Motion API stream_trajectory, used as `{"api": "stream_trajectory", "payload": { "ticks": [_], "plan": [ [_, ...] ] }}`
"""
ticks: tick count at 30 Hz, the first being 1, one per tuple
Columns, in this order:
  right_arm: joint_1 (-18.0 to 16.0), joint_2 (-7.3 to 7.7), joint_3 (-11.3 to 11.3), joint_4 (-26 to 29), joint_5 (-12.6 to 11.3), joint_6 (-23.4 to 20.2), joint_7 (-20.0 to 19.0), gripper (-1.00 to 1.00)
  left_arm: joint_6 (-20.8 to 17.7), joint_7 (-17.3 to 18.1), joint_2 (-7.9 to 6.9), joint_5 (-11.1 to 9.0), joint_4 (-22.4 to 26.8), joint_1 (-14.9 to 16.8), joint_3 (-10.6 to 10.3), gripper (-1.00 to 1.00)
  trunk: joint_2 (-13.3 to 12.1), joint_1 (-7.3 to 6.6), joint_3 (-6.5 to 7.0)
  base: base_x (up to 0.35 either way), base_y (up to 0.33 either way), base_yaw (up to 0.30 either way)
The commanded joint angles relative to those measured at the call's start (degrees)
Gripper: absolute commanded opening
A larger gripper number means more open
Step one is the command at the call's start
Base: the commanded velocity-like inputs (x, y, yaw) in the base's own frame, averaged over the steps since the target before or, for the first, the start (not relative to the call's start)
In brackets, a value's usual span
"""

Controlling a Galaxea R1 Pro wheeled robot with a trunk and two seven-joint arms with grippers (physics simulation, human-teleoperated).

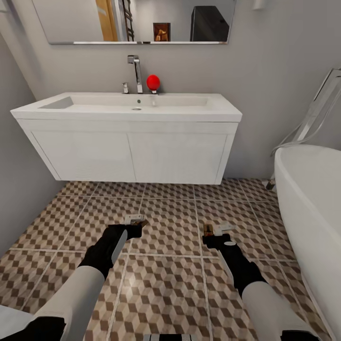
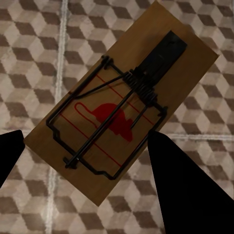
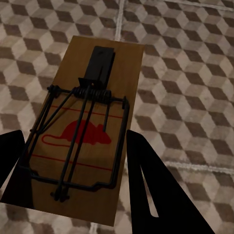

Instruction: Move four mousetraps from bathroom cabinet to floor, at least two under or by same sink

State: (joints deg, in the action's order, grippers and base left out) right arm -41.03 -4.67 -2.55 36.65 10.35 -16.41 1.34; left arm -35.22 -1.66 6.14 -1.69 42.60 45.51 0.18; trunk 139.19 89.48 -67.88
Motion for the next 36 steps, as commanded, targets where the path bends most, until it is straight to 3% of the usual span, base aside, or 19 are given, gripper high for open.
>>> {"api": "stream_trajectory", "payload": {
  "ticks": [1,10,36],
  "plan": [
    [0.0,-0.07,-0.3,0.1,0.4,-0.3,-0.2,-1.0,-0.3,-0.1,0.02,-0.2,0.1,0.0,0.0,-1.0,0.4,0.21,-0.23,0.0,0.0,0.0],
    [0.0,-0.07,-0.3,0.1,0.4,-0.2,-0.2,-1.0,-0.3,-0.1,0.02,-0.2,1.0,0.0,0.0,-1.0,4.0,2.19,-1.85,0.0,0.0,0.0],
    [0.0,-0.07,-0.2,0.2,0.5,0.2,-0.3,-1.0,-0.3,-0.1,0.02,-0.2,1.2,0.0,-0.6,-1.0,4.4,2.86,-7.61,0.0,0.0,0.0]
  ]
}}
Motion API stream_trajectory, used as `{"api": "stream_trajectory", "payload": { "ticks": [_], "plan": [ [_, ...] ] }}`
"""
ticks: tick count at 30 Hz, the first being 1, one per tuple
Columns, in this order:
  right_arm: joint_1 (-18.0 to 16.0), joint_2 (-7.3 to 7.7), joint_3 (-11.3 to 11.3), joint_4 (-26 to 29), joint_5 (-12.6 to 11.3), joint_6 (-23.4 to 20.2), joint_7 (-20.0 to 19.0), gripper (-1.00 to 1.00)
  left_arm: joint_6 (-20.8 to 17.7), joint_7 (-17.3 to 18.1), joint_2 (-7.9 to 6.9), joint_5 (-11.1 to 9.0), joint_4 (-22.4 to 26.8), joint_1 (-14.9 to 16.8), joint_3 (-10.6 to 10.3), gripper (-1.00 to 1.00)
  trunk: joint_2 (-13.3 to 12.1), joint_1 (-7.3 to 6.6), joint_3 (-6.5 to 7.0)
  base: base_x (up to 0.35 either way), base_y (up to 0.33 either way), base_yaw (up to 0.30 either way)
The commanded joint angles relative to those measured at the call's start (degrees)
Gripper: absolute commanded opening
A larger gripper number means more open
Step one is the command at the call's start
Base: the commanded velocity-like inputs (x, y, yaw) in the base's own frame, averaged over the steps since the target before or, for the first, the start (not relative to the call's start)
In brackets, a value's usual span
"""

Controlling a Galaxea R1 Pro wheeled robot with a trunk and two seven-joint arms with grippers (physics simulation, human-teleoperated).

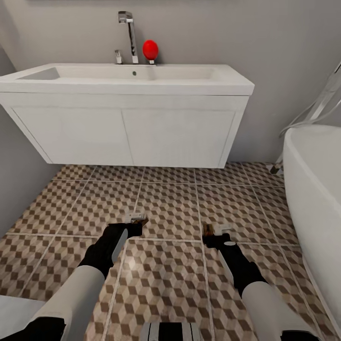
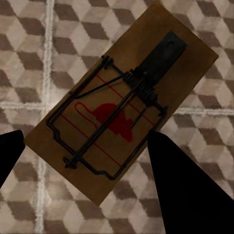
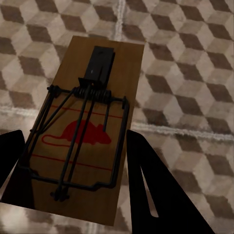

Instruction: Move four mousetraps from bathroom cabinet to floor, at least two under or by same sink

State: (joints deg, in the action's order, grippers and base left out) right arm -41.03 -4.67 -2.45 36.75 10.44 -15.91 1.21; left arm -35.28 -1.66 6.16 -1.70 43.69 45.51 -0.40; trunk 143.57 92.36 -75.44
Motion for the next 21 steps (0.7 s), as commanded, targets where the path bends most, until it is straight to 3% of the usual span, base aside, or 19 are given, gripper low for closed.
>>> {"api": "stream_trajectory", "payload": {
  "ticks": [1,21],
  "plan": [
    [0.0,-0.09,-0.3,0.1,0.4,-0.1,-0.2,-1.0,-0.3,-0.1,0.0,-0.2,0.1,0.0,0.0,-1.0,0.0,0.01,-0.27,0.0,0.0,0.0],
    [0.0,-0.07,-0.2,0.2,0.4,0.4,-0.3,-1.0,-0.3,-0.1,-0.01,-0.2,0.2,0.0,0.0,-1.0,0.3,0.53,-4.7,0.0,0.0,0.0]
  ]
}}
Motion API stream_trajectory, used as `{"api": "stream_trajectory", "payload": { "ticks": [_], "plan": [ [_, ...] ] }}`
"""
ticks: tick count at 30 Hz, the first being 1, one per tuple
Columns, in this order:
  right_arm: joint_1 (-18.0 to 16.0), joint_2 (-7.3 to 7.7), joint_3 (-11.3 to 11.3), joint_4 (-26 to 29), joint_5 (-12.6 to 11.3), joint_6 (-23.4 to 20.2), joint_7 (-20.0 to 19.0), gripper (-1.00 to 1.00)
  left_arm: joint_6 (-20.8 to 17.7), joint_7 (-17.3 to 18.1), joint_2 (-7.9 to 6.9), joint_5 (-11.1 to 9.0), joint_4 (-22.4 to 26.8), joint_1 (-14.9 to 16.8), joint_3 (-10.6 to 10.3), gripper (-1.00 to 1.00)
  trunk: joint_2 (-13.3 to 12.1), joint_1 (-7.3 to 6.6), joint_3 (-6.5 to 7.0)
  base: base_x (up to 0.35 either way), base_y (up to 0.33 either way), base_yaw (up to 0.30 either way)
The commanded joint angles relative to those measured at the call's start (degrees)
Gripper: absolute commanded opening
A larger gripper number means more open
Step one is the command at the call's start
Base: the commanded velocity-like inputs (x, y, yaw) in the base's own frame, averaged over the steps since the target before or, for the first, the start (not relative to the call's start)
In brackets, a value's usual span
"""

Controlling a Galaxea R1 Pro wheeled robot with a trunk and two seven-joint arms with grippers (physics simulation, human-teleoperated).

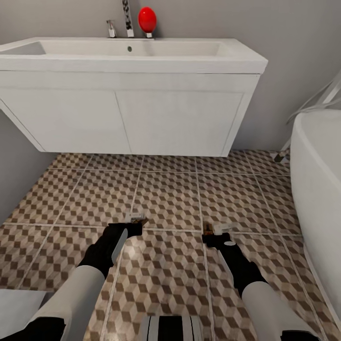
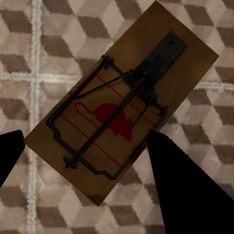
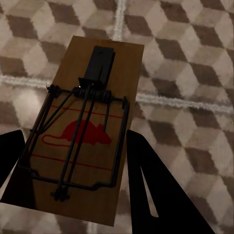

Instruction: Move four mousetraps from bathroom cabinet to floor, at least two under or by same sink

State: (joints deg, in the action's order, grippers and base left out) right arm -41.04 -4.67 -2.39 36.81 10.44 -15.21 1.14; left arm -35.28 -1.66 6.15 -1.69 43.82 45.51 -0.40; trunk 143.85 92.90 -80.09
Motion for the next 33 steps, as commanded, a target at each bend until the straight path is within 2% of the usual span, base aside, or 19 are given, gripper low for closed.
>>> {"api": "stream_trajectory", "payload": {
  "ticks": [1,5,11,16,27,33],
  "plan": [
    [0.0,-0.07,-0.3,0.1,0.4,-0.3,-0.2,-1.0,-0.3,-0.1,0.0,-0.2,0.4,0.0,0.0,-1.0,0.0,0.01,-0.27,0.0,0.0,0.0],
    [0.0,-0.1,-0.2,0.1,0.4,-0.3,-0.2,-1.0,-0.4,0.0,0.0,-0.2,3.3,0.0,-0.1,-1.0,0.0,0.04,-0.49,0.0,0.0,0.0],
    [0.0,-0.14,-0.2,0.1,0.4,-0.3,-0.3,-1.0,-0.7,0.2,0.07,-0.3,13.4,-0.2,-0.3,-1.0,0.0,0.04,-0.49,0.0,0.0,0.0],
    [0.0,-0.16,-0.2,0.1,0.4,-0.3,-0.3,-1.0,-0.7,2.1,0.0,-0.3,17.9,-0.5,-1.1,-1.0,0.0,0.04,-0.49,0.0,0.0,0.0],
    [0.0,-0.16,-0.2,0.1,0.4,0.1,-0.3,-1.0,-0.5,2.8,-0.09,-0.3,17.7,-0.9,-1.3,-1.0,0.0,0.04,-0.49,0.0,0.0,0.0],
    [0.0,-0.09,0.1,0.1,0.5,8.0,-0.3,-1.0,-0.4,3.0,-0.02,-0.3,15.3,-0.9,-1.3,-1.0,0.0,0.04,-0.49,0.0,0.0,0.0]
  ]
}}
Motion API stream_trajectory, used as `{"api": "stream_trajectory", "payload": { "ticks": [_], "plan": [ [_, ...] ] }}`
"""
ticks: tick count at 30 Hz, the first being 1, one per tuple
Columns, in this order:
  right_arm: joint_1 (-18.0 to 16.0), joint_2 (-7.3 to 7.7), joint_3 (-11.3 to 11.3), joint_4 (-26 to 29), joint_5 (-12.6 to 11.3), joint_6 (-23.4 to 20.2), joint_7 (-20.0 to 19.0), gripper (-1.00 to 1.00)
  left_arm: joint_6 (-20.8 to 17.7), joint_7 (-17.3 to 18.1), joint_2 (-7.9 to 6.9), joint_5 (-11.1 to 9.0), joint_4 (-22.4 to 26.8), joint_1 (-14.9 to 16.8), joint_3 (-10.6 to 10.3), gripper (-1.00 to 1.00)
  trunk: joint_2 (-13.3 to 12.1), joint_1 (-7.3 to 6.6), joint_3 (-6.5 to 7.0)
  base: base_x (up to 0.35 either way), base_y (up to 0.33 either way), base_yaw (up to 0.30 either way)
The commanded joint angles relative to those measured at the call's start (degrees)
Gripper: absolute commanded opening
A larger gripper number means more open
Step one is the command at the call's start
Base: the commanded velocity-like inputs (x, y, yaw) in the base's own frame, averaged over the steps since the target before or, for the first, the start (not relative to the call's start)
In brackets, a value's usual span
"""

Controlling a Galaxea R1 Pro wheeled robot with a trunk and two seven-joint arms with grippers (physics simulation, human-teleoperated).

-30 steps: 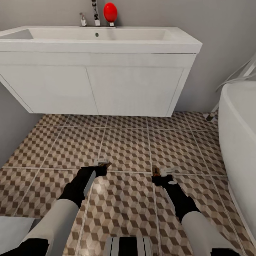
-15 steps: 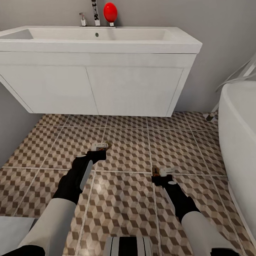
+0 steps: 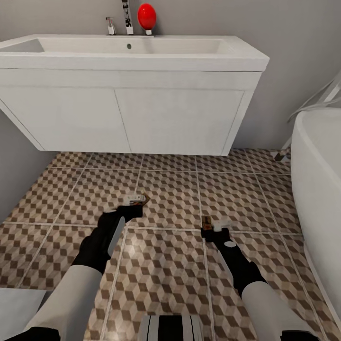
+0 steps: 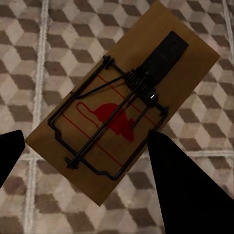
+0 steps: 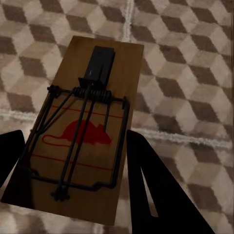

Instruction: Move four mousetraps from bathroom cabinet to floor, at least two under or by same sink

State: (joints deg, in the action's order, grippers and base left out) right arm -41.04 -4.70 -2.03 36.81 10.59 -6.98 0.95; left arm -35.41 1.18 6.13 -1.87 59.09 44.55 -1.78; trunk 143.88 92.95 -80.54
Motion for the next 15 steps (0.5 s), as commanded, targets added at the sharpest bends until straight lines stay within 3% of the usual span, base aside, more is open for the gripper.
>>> {"api": "stream_trajectory", "payload": {
  "ticks": [1,9,11,15],
  "plan": [
    [0.0,-0.04,-0.2,0.1,0.4,0.2,-0.2,-1.0,-0.3,0.1,0.01,-0.1,-0.1,0.0,0.0,-1.0,0.0,-0.01,-0.04,0.0,0.0,0.0],
    [0.0,0.23,0.2,0.1,0.4,1.7,-0.1,-1.0,-0.1,0.2,0.02,-0.1,-1.5,0.0,0.0,-1.0,0.0,-0.01,-0.04,0.0,0.0,0.0],
    [0.0,0.26,0.1,0.3,0.4,0.7,-0.1,-1.0,-0.1,0.2,0.02,-0.1,-1.5,0.0,0.0,-1.0,0.0,-0.01,-0.04,0.0,0.0,0.0],
    [-0.2,0.29,0.1,2.4,0.5,-6.4,-0.1,-1.0,-0.1,0.2,0.02,-0.1,-1.8,0.0,-0.1,-1.0,0.0,-0.01,-0.04,0.0,0.0,0.0]
  ]
}}
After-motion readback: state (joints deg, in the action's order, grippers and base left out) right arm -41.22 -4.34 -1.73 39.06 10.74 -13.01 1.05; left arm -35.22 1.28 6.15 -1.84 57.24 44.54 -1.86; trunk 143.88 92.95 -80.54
